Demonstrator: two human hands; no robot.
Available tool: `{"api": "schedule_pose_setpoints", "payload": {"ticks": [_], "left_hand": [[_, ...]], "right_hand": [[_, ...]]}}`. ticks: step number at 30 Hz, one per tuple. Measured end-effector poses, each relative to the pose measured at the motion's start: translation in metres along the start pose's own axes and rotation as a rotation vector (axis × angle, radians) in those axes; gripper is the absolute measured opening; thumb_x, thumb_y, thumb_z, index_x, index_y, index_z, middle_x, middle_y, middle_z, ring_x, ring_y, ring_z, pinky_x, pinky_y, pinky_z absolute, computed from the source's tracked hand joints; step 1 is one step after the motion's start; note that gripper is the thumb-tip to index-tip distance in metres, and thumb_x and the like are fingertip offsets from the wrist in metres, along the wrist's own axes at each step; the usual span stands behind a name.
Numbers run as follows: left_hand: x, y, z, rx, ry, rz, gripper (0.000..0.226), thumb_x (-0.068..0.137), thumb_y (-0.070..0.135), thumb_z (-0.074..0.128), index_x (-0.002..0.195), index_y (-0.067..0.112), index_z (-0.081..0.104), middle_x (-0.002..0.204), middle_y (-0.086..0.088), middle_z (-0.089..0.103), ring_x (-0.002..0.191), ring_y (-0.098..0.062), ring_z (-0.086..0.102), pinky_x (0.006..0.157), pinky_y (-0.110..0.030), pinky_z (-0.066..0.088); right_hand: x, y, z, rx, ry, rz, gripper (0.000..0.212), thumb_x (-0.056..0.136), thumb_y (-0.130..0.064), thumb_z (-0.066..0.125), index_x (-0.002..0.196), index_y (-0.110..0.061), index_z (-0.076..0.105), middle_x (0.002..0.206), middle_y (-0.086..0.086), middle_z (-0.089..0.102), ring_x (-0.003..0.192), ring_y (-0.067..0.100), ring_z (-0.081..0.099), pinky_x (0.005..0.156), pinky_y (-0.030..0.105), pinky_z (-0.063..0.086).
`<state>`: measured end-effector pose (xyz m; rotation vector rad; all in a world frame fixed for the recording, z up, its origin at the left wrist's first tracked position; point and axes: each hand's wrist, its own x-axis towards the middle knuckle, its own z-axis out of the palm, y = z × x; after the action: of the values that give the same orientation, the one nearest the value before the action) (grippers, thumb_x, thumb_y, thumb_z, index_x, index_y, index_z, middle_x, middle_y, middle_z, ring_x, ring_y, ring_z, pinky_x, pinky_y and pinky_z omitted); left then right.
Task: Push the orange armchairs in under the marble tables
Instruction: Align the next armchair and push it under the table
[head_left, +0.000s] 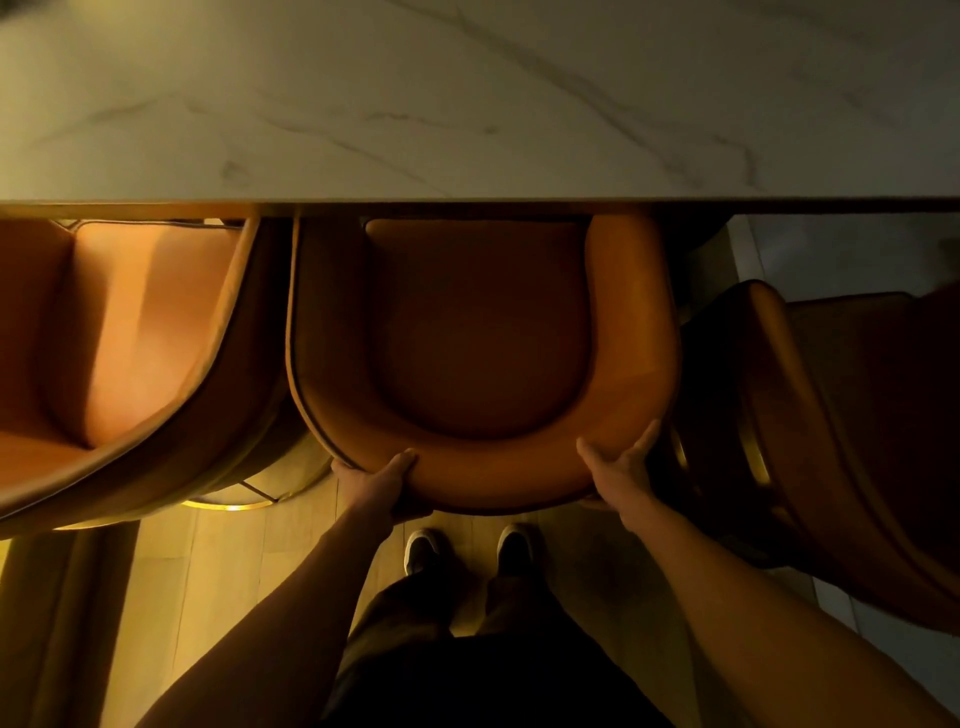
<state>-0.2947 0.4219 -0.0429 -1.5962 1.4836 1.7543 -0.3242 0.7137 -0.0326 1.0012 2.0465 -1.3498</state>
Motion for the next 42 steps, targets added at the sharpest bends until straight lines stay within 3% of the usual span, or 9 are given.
{"api": "schedule_pose_setpoints", "payload": {"ticks": [8,13,17,22,27,34,42], "left_hand": [[-0.001,0.004,-0.004,0.014,-0.057,-0.045,0.092,0.076,0.018,0.083,0.136,0.044,0.019,0.130,-0.020,0.045,0.084,-0.047,0.063,0.051,-0.052,0.057],[0.000,0.005,-0.004,0.009,-0.070,-0.047,0.092,0.078,0.016,0.080,0.139,0.041,0.017,0.129,-0.020,0.044,0.083,-0.046,0.062,0.050,-0.050,0.057],[0.001,0.003,-0.003,0.006,-0.062,-0.029,0.092,0.078,0.012,0.079,0.140,0.041,0.018,0.131,-0.019,0.042,0.077,-0.043,0.059,0.049,-0.051,0.056],[0.004,0.001,-0.004,0.016,-0.050,-0.024,0.085,0.079,0.012,0.079,0.136,0.039,0.023,0.126,-0.017,0.044,0.080,-0.046,0.061,0.048,-0.050,0.056],[0.009,0.002,-0.003,0.016,-0.021,-0.025,0.087,0.077,0.010,0.080,0.137,0.040,0.024,0.116,-0.013,0.044,0.072,-0.043,0.060,0.046,-0.049,0.055],[0.012,0.002,-0.002,0.065,0.011,-0.038,0.085,0.077,0.012,0.080,0.136,0.036,0.024,0.127,-0.019,0.046,0.074,-0.046,0.064,0.045,-0.047,0.055],[0.008,0.003,-0.007,0.039,-0.033,-0.046,0.086,0.072,0.019,0.085,0.131,0.040,0.026,0.108,-0.014,0.049,0.073,-0.046,0.067,0.051,-0.049,0.056]], "right_hand": [[-0.002,-0.001,-0.003,-0.032,0.005,-0.001,0.114,0.087,-0.042,0.072,0.147,-0.047,-0.024,0.154,0.010,0.036,0.115,0.036,0.058,0.073,0.053,0.061],[0.002,0.003,-0.001,-0.025,0.005,-0.013,0.114,0.087,-0.041,0.072,0.148,-0.043,-0.024,0.157,0.010,0.031,0.126,0.038,0.051,0.091,0.059,0.054],[0.008,0.005,0.002,0.046,0.010,-0.004,0.112,0.090,-0.028,0.071,0.149,-0.040,-0.024,0.159,0.012,0.028,0.133,0.039,0.044,0.104,0.061,0.043],[0.010,0.009,0.006,0.074,0.021,0.033,0.112,0.091,-0.024,0.070,0.149,-0.043,-0.024,0.159,0.013,0.028,0.133,0.041,0.045,0.100,0.064,0.045],[0.015,0.011,0.004,0.026,0.019,0.034,0.116,0.088,-0.029,0.073,0.149,-0.037,-0.026,0.157,0.013,0.032,0.136,0.039,0.042,0.111,0.058,0.036],[0.014,0.012,0.003,-0.006,0.024,0.015,0.116,0.088,-0.038,0.072,0.149,-0.036,-0.026,0.153,0.012,0.038,0.132,0.037,0.046,0.109,0.057,0.038],[0.004,0.008,0.001,0.031,0.012,0.003,0.114,0.087,-0.037,0.074,0.148,-0.047,-0.022,0.157,0.010,0.032,0.129,0.038,0.049,0.094,0.062,0.051]]}}
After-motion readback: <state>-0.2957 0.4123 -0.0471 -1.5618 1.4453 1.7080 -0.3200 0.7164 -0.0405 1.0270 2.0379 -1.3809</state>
